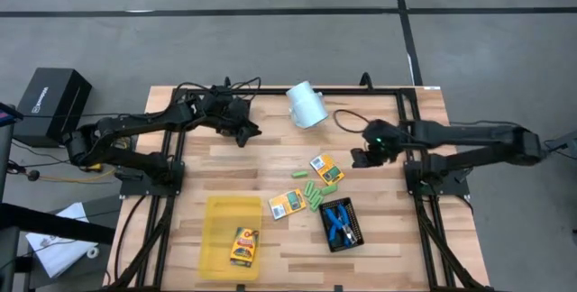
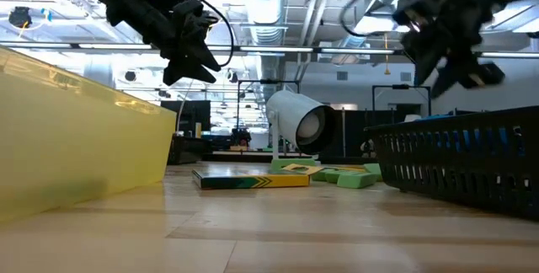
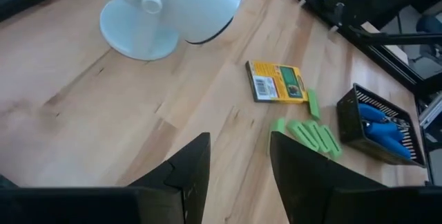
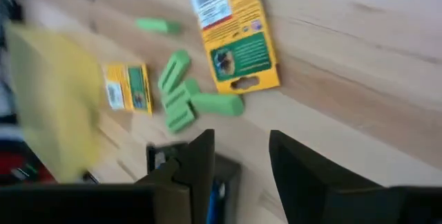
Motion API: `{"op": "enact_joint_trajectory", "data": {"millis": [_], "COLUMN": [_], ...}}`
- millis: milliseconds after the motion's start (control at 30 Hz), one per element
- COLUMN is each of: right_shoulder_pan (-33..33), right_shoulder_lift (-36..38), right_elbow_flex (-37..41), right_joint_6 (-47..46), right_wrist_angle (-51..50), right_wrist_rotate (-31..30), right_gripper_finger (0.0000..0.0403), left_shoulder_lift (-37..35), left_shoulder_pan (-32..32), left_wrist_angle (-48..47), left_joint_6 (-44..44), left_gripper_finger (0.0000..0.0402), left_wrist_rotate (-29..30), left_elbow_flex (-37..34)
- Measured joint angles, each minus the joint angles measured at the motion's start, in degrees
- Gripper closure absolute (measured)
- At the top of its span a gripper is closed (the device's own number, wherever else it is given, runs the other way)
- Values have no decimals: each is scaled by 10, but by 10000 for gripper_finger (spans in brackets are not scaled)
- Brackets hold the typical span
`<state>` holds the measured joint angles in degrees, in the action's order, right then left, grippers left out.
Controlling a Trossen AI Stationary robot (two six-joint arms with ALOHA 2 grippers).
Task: Pick & Place School Supplies
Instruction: Put the yellow crayon box into the yellow bin
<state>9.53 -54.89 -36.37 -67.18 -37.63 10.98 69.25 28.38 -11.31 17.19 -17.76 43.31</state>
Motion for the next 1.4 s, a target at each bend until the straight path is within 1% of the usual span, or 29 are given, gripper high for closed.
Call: {"op": "enact_joint_trajectory", "data": {"millis": [100,200,300,433,567,700,833,933,1167,1300,1400], "right_shoulder_pan": [0,4,15,32,46,56,58,57,56,56,56], "right_shoulder_lift": [37,47,45,23,-15,-60,-120,-168,-262,-292,-298], "right_elbow_flex": [85,139,159,170,178,180,180,180,180,180,179], "right_joint_6": [-64,-90,-92,-79,-62,-38,-25,-18,-22,-33,-36], "right_wrist_angle": [79,128,154,192,233,284,334,385,516,567,581], "right_wrist_rotate": [-5,-6,-6,-6,1,27,51,75,109,114,108], "right_gripper_finger": [268,263,261,262,264,259,252,249,253,259,269], "left_shoulder_lift": [0,0,0,0,0,0,0,0,0,0,0], "left_shoulder_pan": [0,0,0,0,0,0,0,0,0,0,-3], "left_wrist_angle": [0,0,0,1,0,0,0,-1,-2,-2,-2], "left_joint_6": [16,28,35,43,53,56,56,56,56,58,58], "left_gripper_finger": [257,257,257,257,257,257,257,257,257,257,257], "left_wrist_rotate": [0,0,4,13,14,14,14,14,13,4,2], "left_elbow_flex": [0,0,0,0,0,0,0,0,0,0,0]}}
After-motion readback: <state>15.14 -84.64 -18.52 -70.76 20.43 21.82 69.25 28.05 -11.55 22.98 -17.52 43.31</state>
